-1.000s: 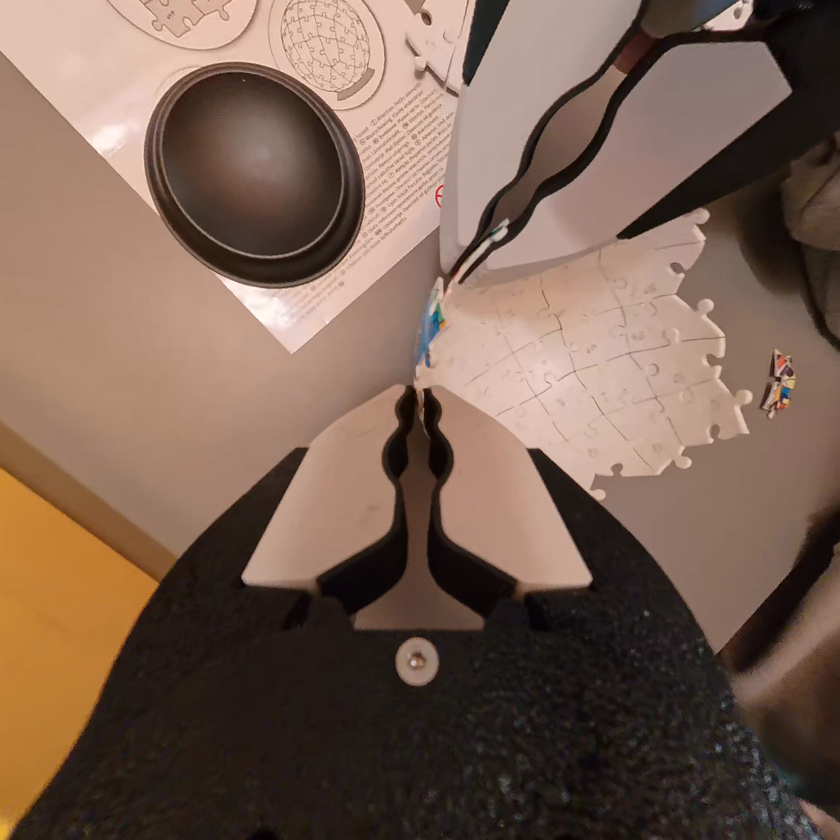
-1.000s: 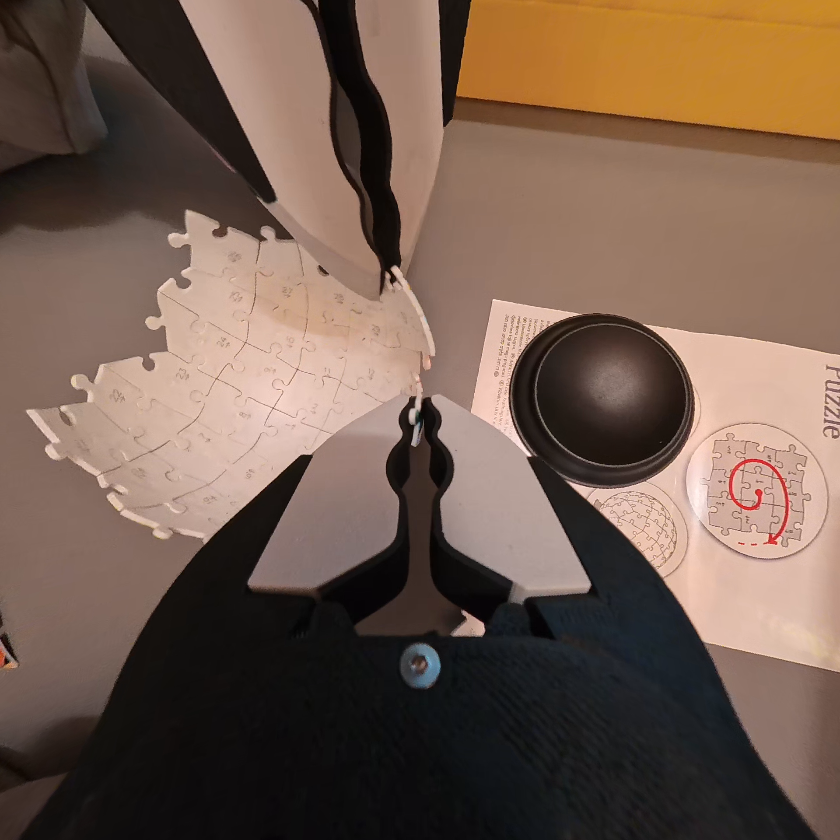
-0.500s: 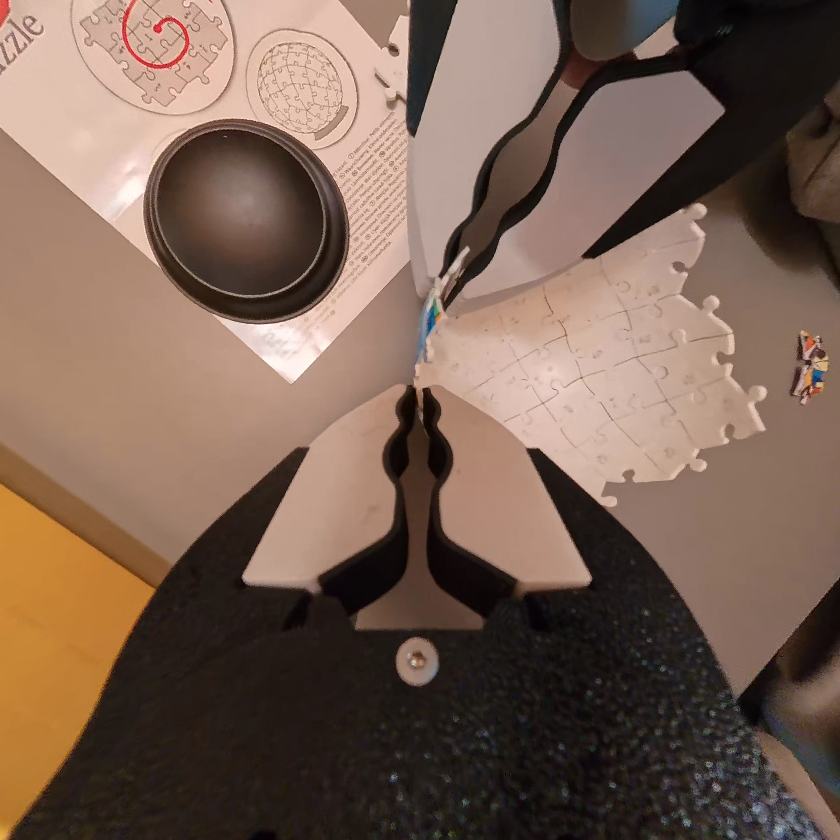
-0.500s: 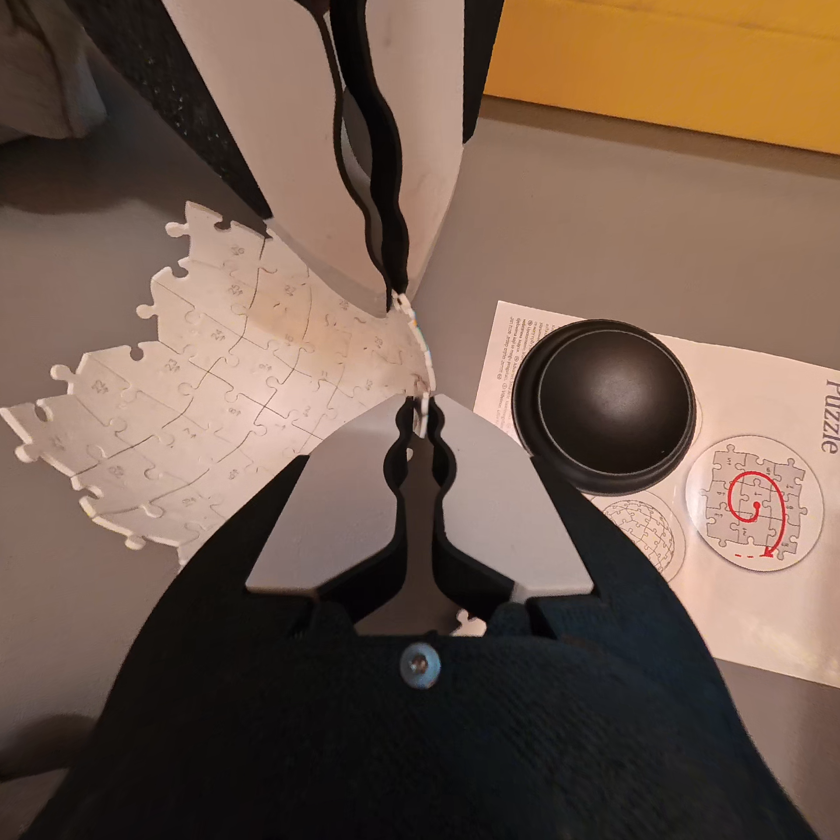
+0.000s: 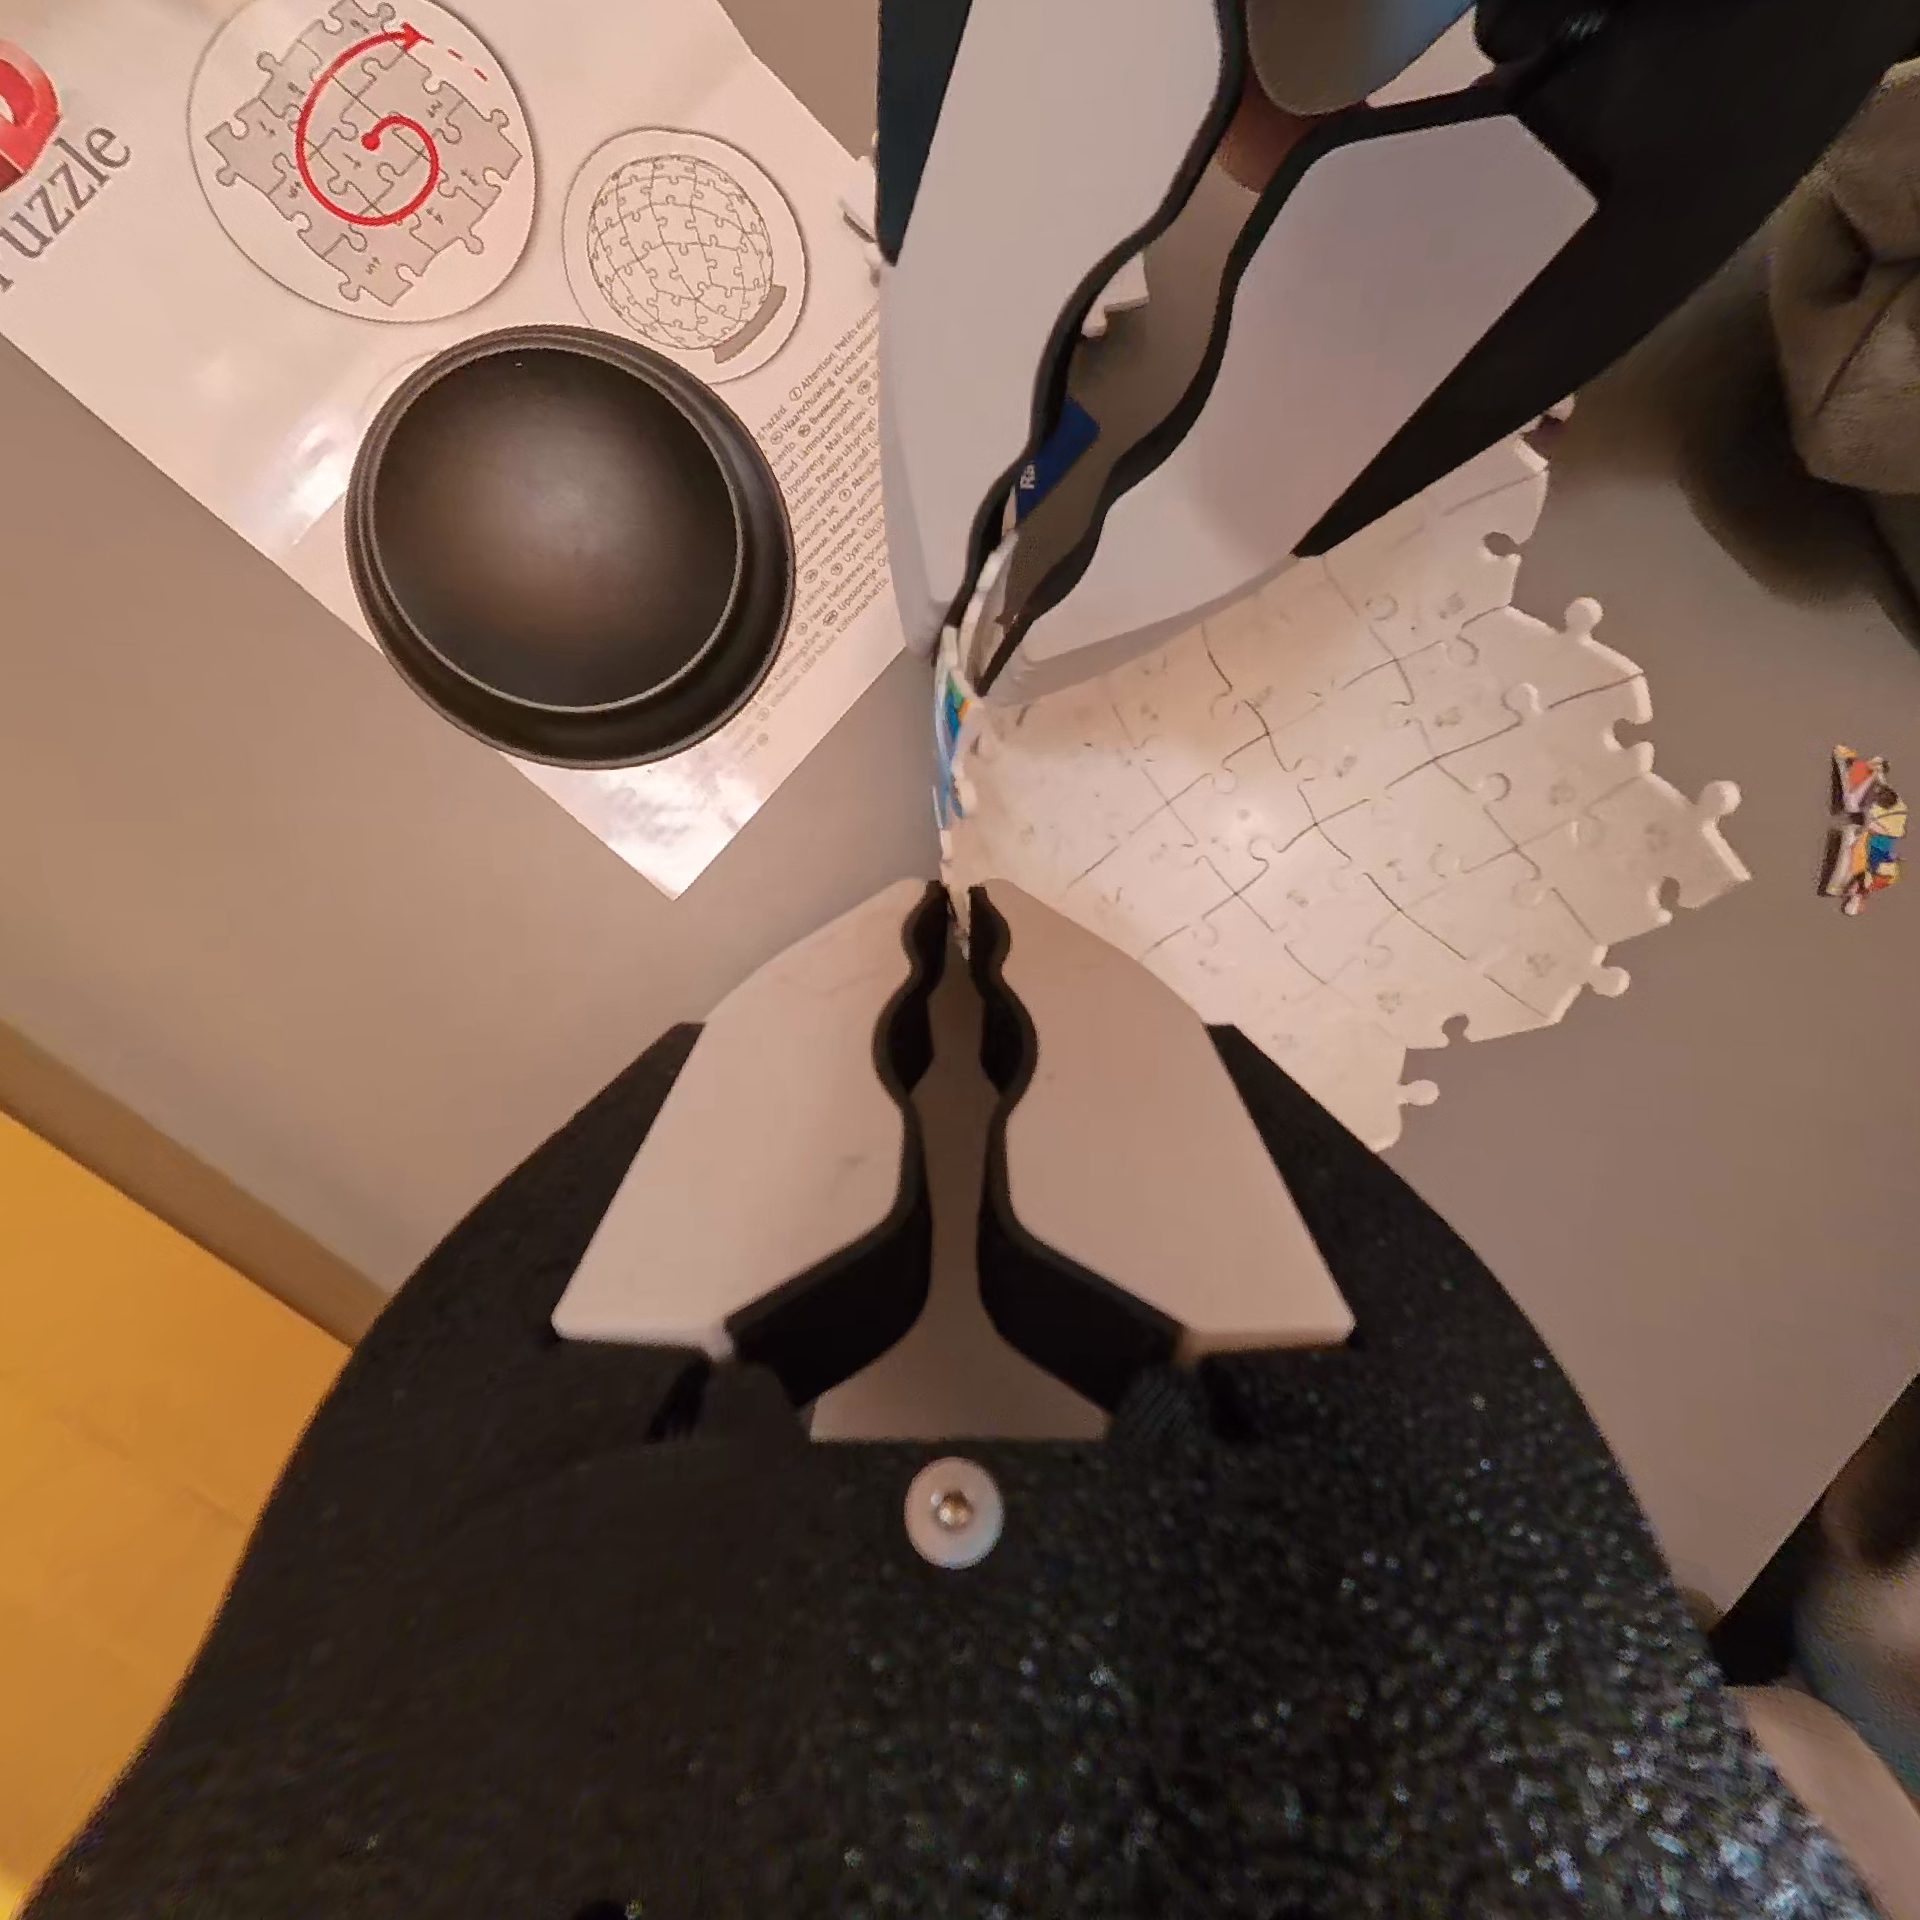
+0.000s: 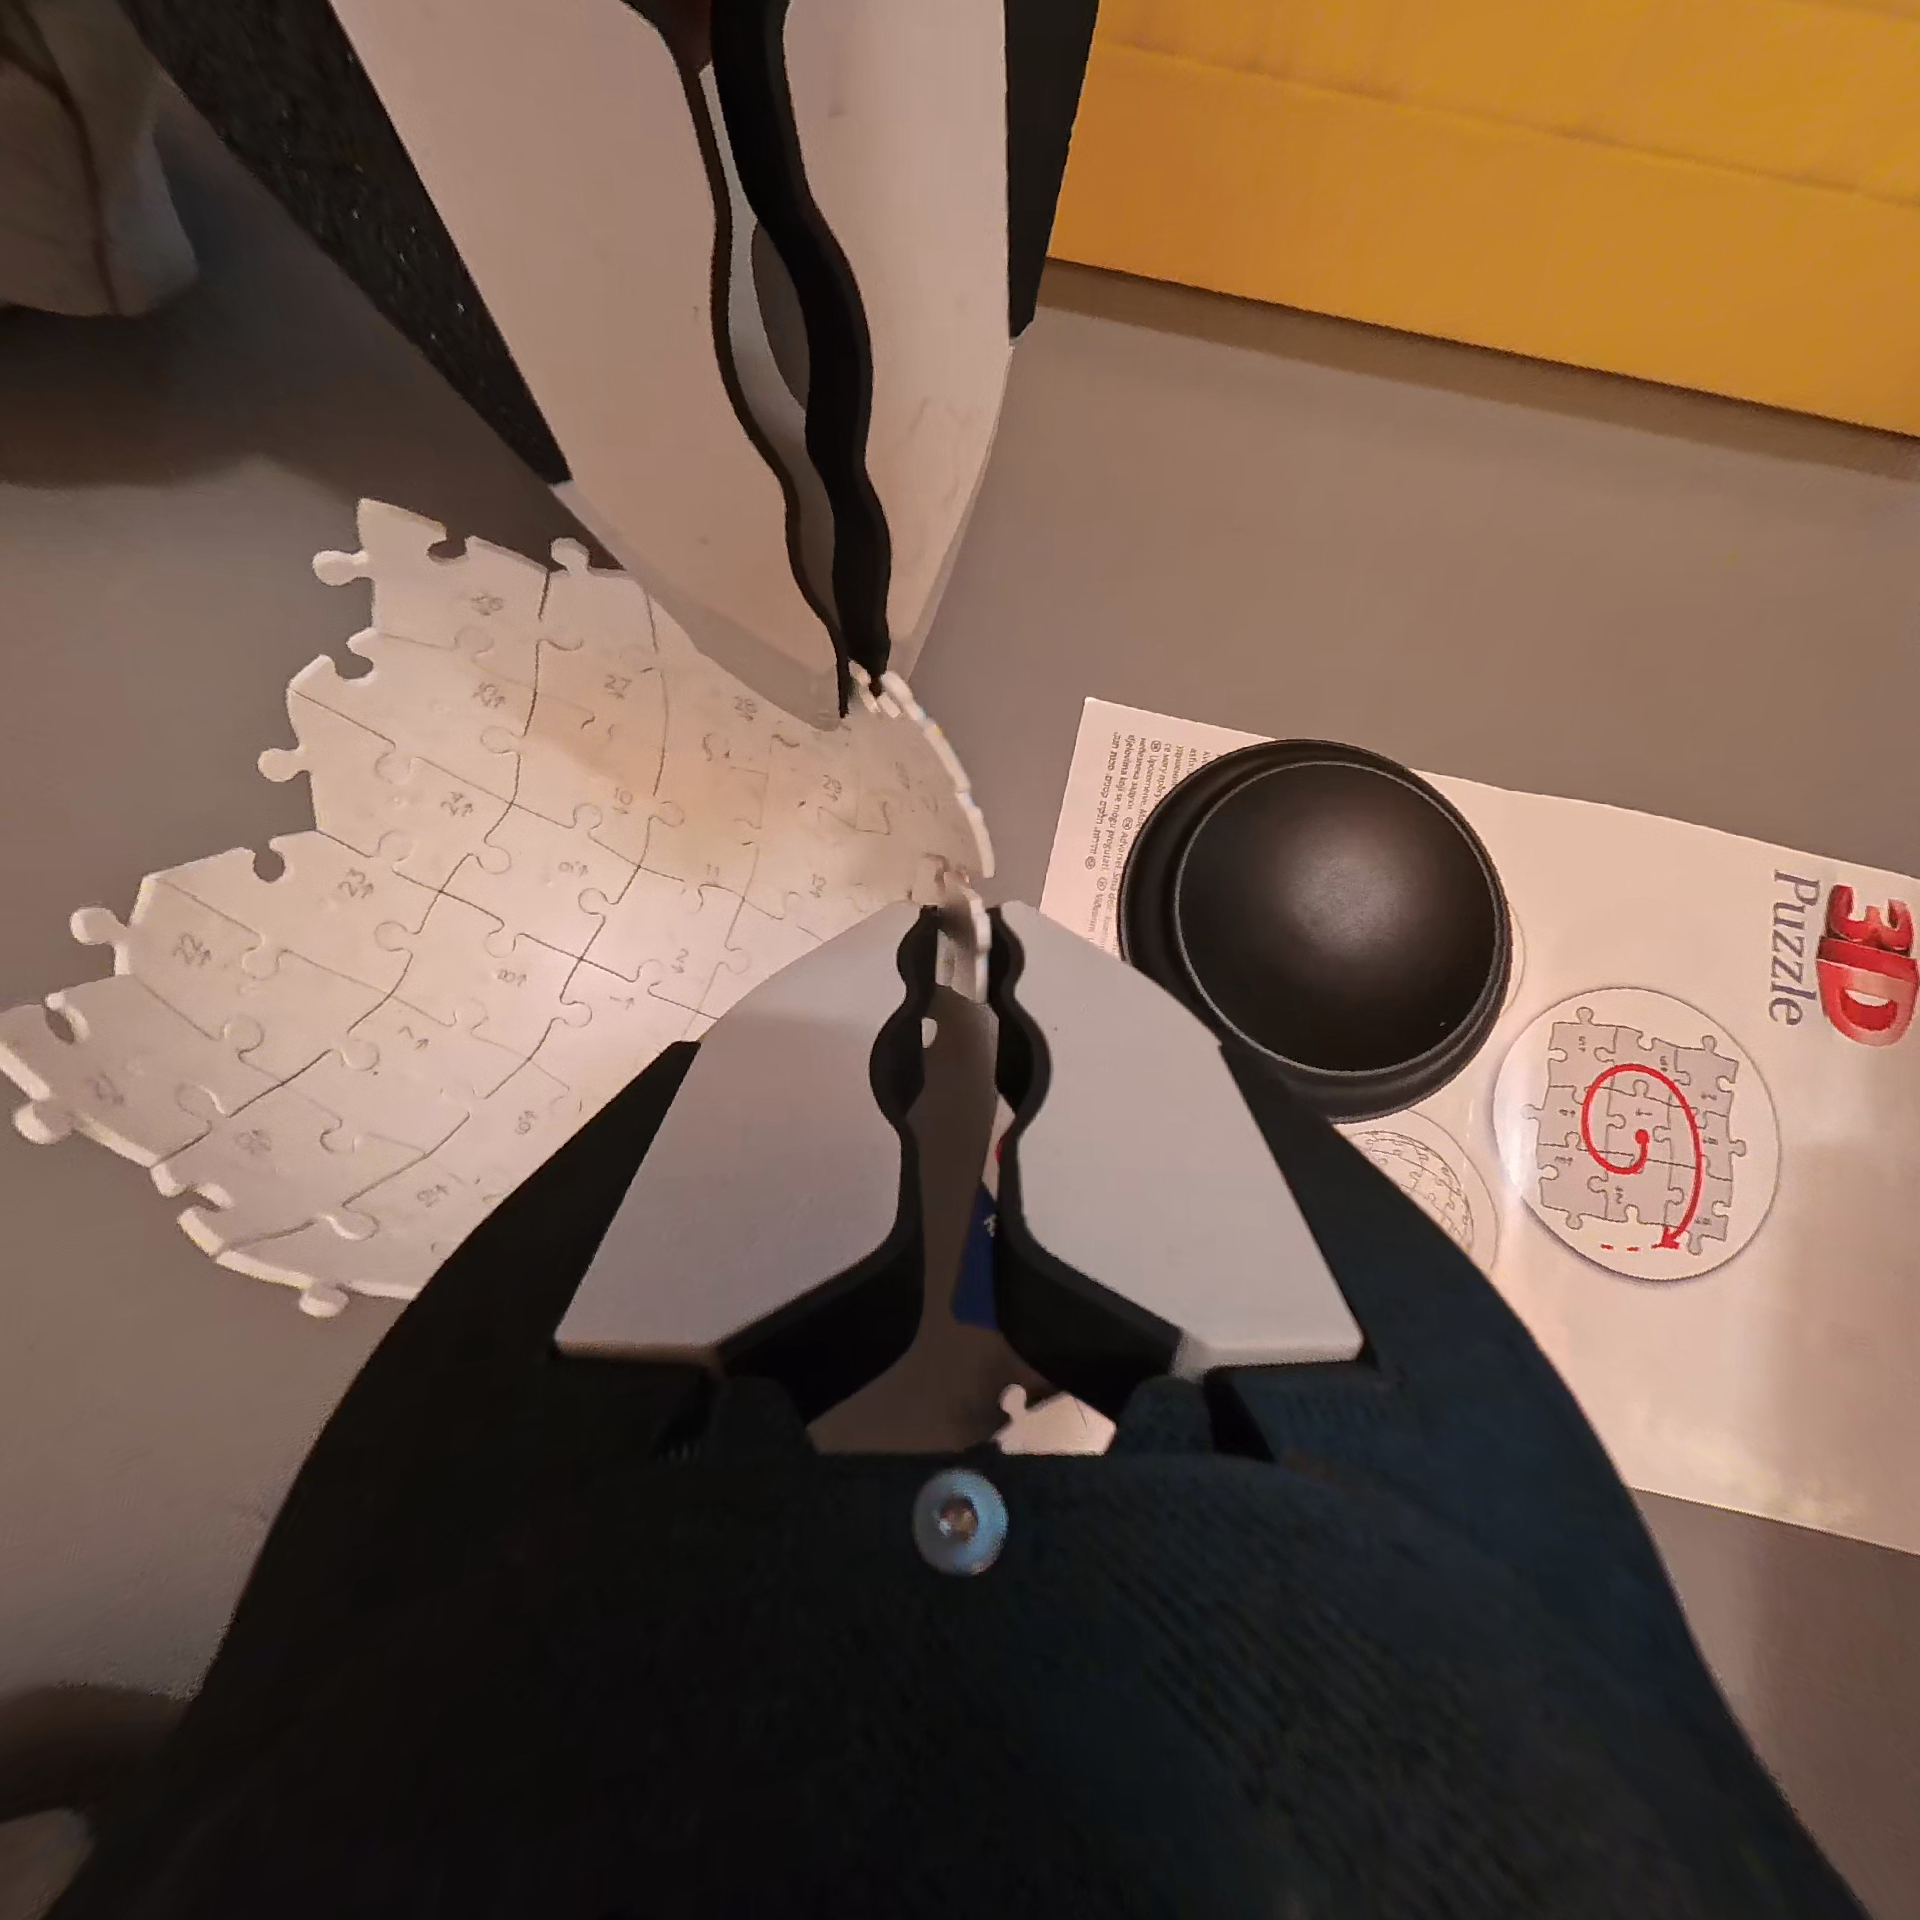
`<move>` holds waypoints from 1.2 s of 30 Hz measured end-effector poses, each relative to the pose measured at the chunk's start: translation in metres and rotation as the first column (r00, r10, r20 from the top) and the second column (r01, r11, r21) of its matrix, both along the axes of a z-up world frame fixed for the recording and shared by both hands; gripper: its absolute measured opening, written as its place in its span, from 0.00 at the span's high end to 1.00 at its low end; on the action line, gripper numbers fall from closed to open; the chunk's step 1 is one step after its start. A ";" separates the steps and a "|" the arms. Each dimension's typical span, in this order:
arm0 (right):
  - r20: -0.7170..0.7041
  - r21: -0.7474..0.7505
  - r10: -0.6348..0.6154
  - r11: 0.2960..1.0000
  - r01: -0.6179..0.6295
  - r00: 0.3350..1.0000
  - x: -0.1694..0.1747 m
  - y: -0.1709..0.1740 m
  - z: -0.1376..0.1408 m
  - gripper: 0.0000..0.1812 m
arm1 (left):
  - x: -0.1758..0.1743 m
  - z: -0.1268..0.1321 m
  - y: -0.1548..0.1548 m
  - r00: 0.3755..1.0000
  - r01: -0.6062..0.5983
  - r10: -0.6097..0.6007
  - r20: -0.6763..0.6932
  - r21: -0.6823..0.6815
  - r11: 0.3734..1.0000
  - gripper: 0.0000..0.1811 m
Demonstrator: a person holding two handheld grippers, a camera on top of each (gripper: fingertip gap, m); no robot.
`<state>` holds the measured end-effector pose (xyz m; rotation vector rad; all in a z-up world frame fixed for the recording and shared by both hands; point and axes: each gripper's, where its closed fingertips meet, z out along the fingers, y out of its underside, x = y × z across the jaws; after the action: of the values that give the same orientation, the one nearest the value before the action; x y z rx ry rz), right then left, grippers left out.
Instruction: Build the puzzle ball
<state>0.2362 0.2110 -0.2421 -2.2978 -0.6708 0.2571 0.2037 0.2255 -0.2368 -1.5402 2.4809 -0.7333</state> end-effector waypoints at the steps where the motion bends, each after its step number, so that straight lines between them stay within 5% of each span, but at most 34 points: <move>1: 0.003 -0.002 0.002 1.000 -0.002 1.000 0.001 -0.001 0.000 0.95 | 0.000 0.000 0.000 1.000 0.001 -0.001 0.001 -0.001 1.000 0.98; 36: 0.025 -0.027 0.038 0.999 -0.037 0.999 0.000 -0.007 -0.005 0.98 | 0.016 0.006 -0.001 0.992 0.023 -0.032 0.121 0.076 0.997 0.91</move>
<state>0.2364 0.2044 -0.2472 -2.3190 -0.7278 0.2555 0.2199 0.2244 -0.2311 -1.3950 2.4157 -0.7084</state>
